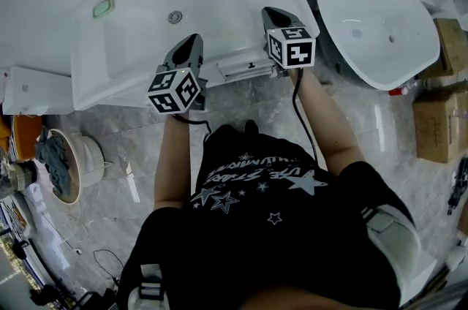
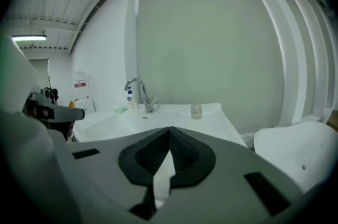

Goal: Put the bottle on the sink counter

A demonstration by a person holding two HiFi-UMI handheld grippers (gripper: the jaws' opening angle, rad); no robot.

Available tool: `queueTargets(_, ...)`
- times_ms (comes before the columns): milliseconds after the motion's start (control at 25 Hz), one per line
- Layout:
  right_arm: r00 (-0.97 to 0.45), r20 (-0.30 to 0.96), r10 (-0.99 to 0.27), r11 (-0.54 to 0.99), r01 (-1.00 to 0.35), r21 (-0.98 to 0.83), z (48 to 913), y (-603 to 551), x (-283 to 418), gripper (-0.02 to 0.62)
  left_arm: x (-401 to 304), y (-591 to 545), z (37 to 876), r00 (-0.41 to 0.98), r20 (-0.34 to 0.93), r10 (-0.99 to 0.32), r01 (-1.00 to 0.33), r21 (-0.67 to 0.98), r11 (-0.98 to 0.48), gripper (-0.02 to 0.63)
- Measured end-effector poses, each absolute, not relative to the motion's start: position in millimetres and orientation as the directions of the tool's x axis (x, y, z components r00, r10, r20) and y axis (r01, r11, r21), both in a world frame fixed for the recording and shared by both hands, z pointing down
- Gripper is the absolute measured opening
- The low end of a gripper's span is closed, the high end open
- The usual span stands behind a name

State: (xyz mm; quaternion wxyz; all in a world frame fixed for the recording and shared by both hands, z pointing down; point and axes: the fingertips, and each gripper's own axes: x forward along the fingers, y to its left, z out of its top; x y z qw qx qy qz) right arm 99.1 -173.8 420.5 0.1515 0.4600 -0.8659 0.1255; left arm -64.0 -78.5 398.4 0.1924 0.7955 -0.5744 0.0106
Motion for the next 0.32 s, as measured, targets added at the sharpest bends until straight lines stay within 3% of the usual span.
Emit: queueTargets(320, -0.529, 0.381, -0.758, 0.561, -0.827, -0.033, 424, -158, 93, 0.006, -67, -66, 409, 0.362, 0.246, -0.899, -0.909, 0.309, -0.282, 0.009)
